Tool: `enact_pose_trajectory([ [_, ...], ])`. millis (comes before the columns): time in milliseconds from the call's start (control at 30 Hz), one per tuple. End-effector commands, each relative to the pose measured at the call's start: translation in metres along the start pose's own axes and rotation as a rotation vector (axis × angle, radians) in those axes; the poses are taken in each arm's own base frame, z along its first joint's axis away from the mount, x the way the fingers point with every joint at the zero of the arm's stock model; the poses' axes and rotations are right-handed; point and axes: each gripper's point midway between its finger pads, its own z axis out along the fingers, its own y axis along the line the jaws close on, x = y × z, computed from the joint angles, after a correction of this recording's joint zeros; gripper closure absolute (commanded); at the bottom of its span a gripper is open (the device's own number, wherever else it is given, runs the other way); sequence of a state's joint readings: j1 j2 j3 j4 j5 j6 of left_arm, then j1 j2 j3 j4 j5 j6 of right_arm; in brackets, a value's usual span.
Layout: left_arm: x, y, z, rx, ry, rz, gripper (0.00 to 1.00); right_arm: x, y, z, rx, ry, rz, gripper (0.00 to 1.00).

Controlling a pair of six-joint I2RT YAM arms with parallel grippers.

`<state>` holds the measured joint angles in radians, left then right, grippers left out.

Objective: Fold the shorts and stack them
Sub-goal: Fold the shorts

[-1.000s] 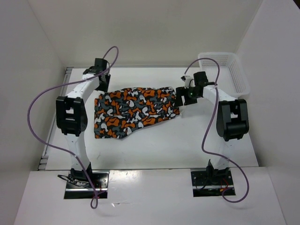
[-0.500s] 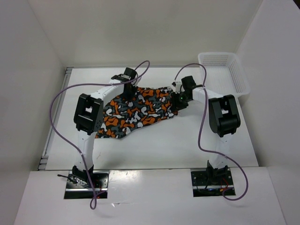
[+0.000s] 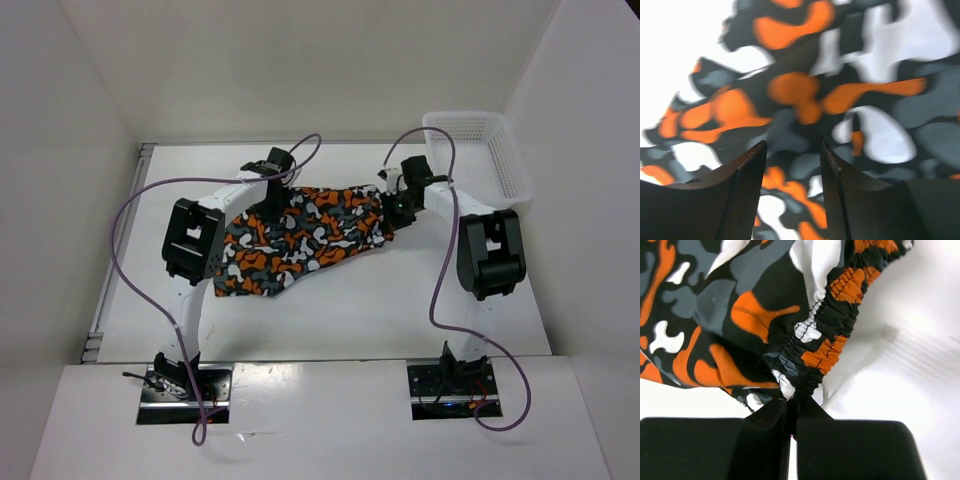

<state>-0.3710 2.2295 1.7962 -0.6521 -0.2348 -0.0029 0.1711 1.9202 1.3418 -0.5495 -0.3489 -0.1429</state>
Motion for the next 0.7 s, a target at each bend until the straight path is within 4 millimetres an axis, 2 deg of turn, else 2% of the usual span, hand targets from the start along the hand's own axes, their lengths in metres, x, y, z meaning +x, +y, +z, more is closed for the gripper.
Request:
enact_pose_trajectory([
  [0, -0.036, -0.011, -0.023, 0.006, -0.098, 0.015, 0.44, -0.019, -0.014, -0.062, 0.125, -0.043, -0.138, 1.00],
  [33, -0.039, -0.010, -0.025, 0.005, -0.107, 0.013, 0.44, -0.027, -0.014, -0.079, 0.159, -0.075, -0.174, 1.00],
  [67, -0.044, -0.018, -0.029, 0.020, -0.121, 0.023, 0.43, -0.028, -0.017, -0.087, 0.189, -0.081, -0.186, 1.00],
  [100, -0.039, -0.027, -0.022, 0.027, -0.099, 0.041, 0.43, -0.028, -0.018, -0.095, 0.214, -0.086, -0.187, 1.00],
  [133, -0.045, -0.027, -0.021, 0.027, -0.109, 0.038, 0.43, -0.033, -0.023, -0.110, 0.270, -0.109, -0.217, 1.00],
  [200, -0.043, -0.039, -0.017, 0.053, -0.094, 0.056, 0.42, -0.027, -0.028, -0.123, 0.315, -0.089, -0.238, 1.00],
  [233, -0.047, -0.041, -0.019, 0.067, -0.105, 0.054, 0.42, -0.025, -0.038, -0.131, 0.365, -0.074, -0.246, 1.00],
  [267, -0.051, -0.042, -0.021, 0.077, -0.114, 0.053, 0.42, -0.019, -0.038, -0.136, 0.378, -0.054, -0.253, 1.00],
  [367, -0.058, -0.041, -0.036, 0.085, -0.142, 0.048, 0.39, -0.027, -0.055, -0.156, 0.443, -0.066, -0.233, 1.00],
  [467, -0.050, -0.040, -0.038, 0.086, -0.133, 0.050, 0.37, -0.041, -0.076, -0.185, 0.531, -0.103, -0.214, 1.00],
  [500, -0.047, -0.042, -0.040, 0.098, -0.129, 0.052, 0.36, -0.043, -0.077, -0.190, 0.546, -0.105, -0.213, 1.00],
  [533, -0.038, -0.045, -0.035, 0.110, -0.104, 0.057, 0.36, -0.048, -0.082, -0.199, 0.571, -0.118, -0.218, 1.00],
  [567, -0.040, -0.045, -0.035, 0.110, -0.113, 0.055, 0.36, -0.051, -0.084, -0.203, 0.586, -0.123, -0.226, 1.00],
  [600, -0.032, -0.047, -0.027, 0.111, -0.089, 0.060, 0.35, -0.056, -0.080, -0.200, 0.580, -0.125, -0.237, 1.00],
  [633, -0.032, -0.047, -0.027, 0.111, -0.089, 0.060, 0.35, -0.066, -0.078, -0.203, 0.588, -0.142, -0.248, 1.00],
  [667, -0.029, -0.051, -0.022, 0.126, -0.077, 0.062, 0.35, -0.073, -0.066, -0.196, 0.592, -0.133, -0.297, 1.00],
])
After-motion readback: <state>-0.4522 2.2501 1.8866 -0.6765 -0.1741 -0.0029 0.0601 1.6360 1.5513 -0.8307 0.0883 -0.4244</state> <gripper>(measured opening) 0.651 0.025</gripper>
